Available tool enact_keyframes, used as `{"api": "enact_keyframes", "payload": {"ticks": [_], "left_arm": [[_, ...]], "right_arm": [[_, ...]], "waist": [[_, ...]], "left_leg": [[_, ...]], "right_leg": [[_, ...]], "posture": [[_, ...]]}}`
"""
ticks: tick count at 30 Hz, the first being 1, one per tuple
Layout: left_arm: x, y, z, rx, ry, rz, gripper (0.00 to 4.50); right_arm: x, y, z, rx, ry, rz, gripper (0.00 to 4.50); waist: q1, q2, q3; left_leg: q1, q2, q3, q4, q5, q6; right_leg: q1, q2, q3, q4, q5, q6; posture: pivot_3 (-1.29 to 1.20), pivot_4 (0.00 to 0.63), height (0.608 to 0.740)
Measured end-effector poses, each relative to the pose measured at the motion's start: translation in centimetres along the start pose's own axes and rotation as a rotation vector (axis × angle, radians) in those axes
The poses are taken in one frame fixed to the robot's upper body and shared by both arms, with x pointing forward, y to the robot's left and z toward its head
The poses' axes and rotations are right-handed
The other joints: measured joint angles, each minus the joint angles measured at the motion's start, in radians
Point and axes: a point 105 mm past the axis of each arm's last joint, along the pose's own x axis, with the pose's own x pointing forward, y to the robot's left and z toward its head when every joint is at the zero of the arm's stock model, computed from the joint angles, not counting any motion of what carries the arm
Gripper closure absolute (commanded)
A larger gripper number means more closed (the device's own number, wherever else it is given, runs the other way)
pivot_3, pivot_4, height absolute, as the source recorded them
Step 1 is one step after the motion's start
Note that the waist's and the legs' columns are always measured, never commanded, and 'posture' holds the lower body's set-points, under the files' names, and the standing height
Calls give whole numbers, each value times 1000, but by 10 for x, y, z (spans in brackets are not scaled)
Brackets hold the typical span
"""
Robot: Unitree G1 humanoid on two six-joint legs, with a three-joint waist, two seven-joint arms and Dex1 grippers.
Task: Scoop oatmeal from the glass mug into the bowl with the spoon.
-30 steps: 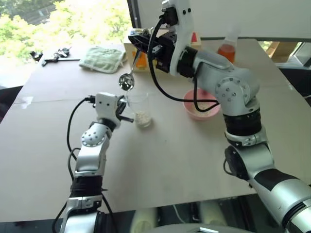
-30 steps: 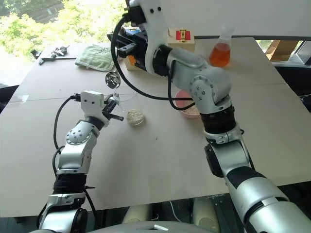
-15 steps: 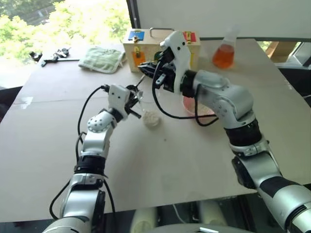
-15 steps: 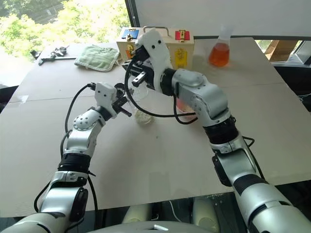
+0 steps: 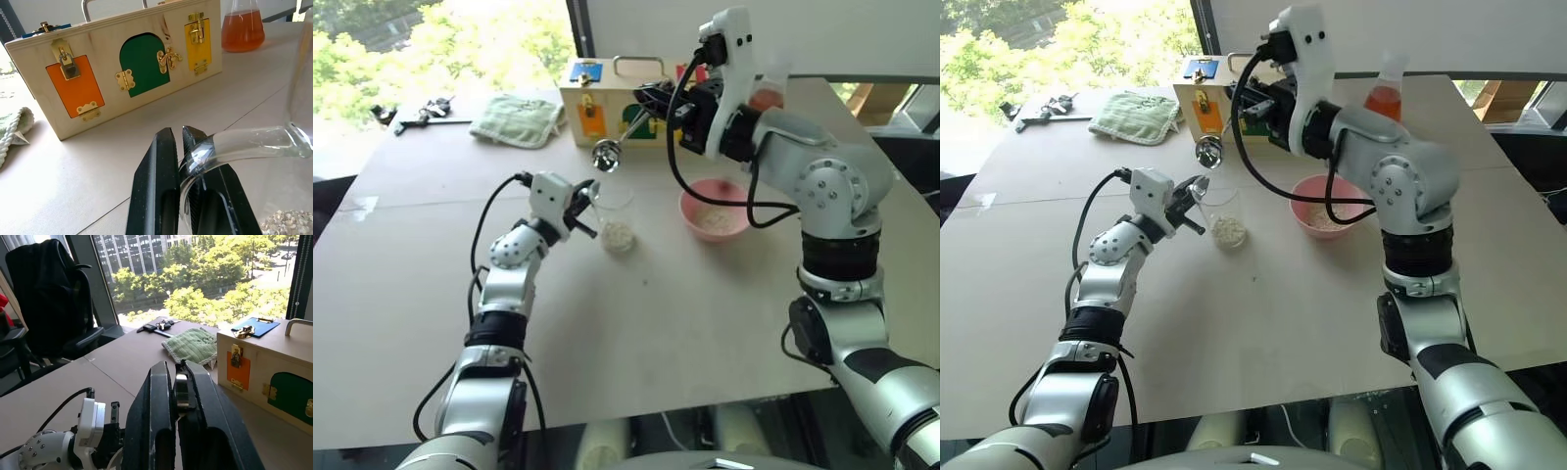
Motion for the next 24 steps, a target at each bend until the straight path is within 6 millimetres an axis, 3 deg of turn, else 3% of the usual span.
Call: {"api": "enact_keyframes", "payload": {"ticks": [6, 13, 24], "left_arm": [[2, 1, 0, 6, -3, 6, 4444], [7, 0, 5, 49, -10, -28, 4444], [17, -7, 18, 167, -15, -157, 4444]], "right_arm": [[-3, 8, -10, -20, 62, 25, 4500], [1, 3, -57, -48, 222, -10, 4500], [10, -3, -91, -141, 312, -9, 4500]], "waist": [[-1, 0, 0], [-1, 0, 0], [0, 0, 0]], "left_leg": [[0, 0, 0, 0, 0, 0], [0, 0, 0, 0, 0, 0], [-2, -1, 1, 0, 0, 0]], "right_leg": [[0, 0, 0, 0, 0, 0], [0, 0, 0, -1, 0, 0], [0, 0, -2, -2, 0, 0]], "posture": [[0, 150, 740], [0, 150, 740], [0, 150, 740]]}}
